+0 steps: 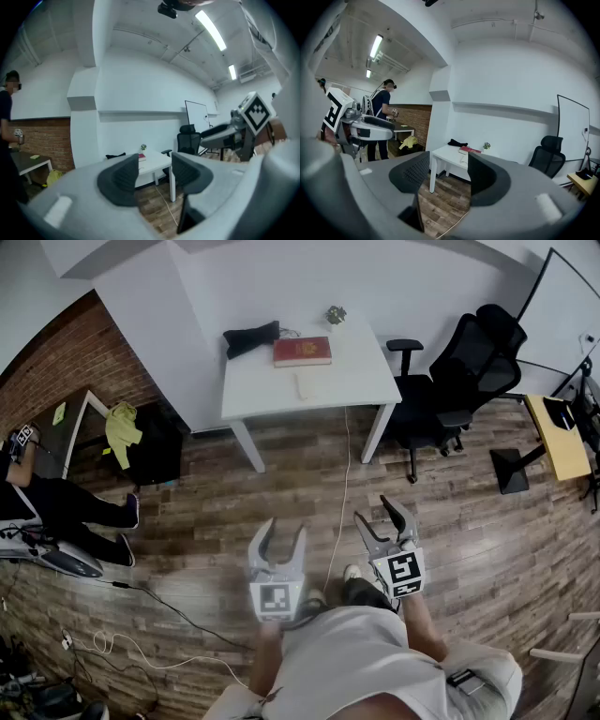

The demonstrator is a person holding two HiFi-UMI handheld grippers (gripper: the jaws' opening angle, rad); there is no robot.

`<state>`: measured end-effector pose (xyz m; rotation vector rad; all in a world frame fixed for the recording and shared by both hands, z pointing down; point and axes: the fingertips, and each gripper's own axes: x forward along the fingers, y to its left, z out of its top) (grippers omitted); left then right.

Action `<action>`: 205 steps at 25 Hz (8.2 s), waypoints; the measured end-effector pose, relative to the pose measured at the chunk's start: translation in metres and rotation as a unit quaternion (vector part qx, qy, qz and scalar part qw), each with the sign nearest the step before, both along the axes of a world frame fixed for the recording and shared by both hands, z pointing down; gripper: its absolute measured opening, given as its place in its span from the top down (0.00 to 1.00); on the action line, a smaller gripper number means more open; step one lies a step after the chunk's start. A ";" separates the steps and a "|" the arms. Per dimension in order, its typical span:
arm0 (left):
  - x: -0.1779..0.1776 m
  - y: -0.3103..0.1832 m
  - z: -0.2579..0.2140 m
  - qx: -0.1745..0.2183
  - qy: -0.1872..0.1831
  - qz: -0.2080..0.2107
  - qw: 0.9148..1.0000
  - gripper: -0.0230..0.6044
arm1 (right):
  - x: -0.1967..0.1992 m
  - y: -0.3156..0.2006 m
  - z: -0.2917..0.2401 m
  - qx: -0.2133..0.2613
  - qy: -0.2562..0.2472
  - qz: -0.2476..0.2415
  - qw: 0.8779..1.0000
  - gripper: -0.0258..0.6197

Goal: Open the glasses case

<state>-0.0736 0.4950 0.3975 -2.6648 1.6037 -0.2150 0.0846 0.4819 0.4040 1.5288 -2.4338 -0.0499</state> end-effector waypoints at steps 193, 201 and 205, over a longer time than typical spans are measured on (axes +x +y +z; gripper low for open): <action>0.044 -0.746 0.164 -0.145 -0.104 0.228 0.957 0.63 | -0.023 -0.667 0.176 -0.241 -0.009 0.098 0.966 0.56; 0.043 -0.746 0.185 -0.160 -0.116 0.257 0.946 0.63 | -0.033 -0.661 0.196 -0.262 -0.004 0.106 0.959 0.56; 0.043 -0.744 0.195 -0.169 -0.120 0.270 0.940 0.63 | -0.037 -0.658 0.204 -0.270 -0.003 0.113 0.956 0.56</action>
